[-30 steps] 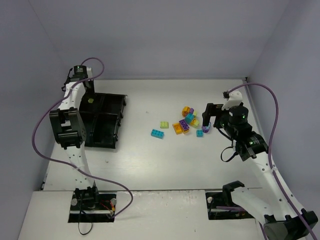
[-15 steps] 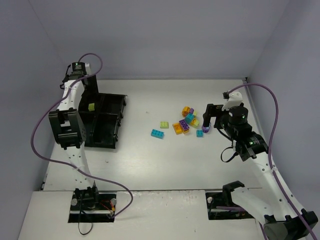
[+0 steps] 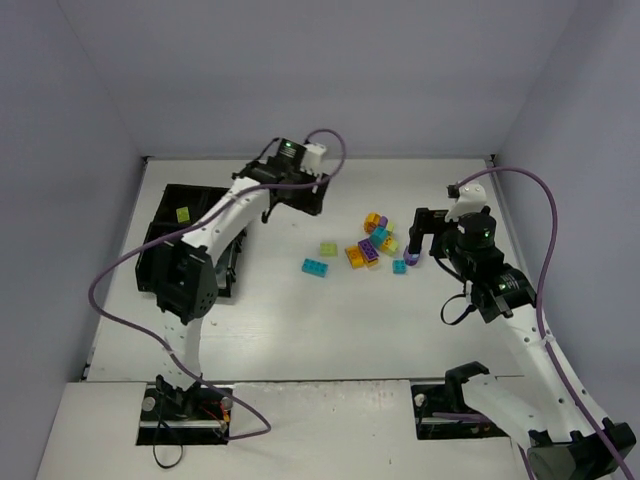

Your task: Sort the legos into containers by color

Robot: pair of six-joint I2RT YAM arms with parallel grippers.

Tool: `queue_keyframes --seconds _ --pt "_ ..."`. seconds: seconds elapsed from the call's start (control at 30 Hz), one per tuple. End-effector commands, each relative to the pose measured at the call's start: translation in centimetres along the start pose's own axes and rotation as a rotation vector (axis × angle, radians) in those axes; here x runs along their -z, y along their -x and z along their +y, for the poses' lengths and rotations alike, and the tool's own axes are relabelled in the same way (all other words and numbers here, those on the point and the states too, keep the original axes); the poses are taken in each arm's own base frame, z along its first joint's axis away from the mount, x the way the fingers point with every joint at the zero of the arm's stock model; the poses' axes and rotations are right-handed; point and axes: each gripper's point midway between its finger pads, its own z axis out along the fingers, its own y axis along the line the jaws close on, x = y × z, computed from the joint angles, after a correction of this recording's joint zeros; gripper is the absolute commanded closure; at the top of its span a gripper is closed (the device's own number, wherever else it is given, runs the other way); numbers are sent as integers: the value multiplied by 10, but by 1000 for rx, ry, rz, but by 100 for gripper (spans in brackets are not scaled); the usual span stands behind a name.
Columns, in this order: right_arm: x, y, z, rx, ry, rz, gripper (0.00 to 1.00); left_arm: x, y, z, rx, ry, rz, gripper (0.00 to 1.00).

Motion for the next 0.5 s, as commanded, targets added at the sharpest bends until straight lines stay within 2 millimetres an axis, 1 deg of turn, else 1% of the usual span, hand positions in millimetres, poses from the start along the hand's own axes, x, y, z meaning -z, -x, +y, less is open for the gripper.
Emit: queue_keyframes --seconds 0.0,0.03,0.07,0.13,0.17,0.23,0.27,0.33,0.47 --pt "2 10 0 -11 -7 -49 2 -15 -11 -15 -50 -52 43 37" --pt "3 10 0 -14 -7 -49 2 -22 -16 -30 -88 -78 58 37" --pt "3 10 1 -17 -2 -50 3 -32 -22 -35 -108 -86 80 37" --pt "4 9 0 -17 -3 -49 2 -42 -30 -44 -141 -104 103 36" --pt "5 9 0 -17 -5 -49 3 -50 -37 -53 -156 -133 128 36" --pt "7 8 -1 -17 -7 -46 2 -56 -44 -59 -175 -155 143 36" --pt "8 7 -1 -20 -5 -48 2 -63 -50 -63 -174 -168 161 36" --pt "9 6 -2 -21 -7 -46 2 -71 -61 -63 -210 -185 188 36" --pt "10 3 -3 -18 -10 -39 2 -80 -71 -71 -249 -220 209 36"
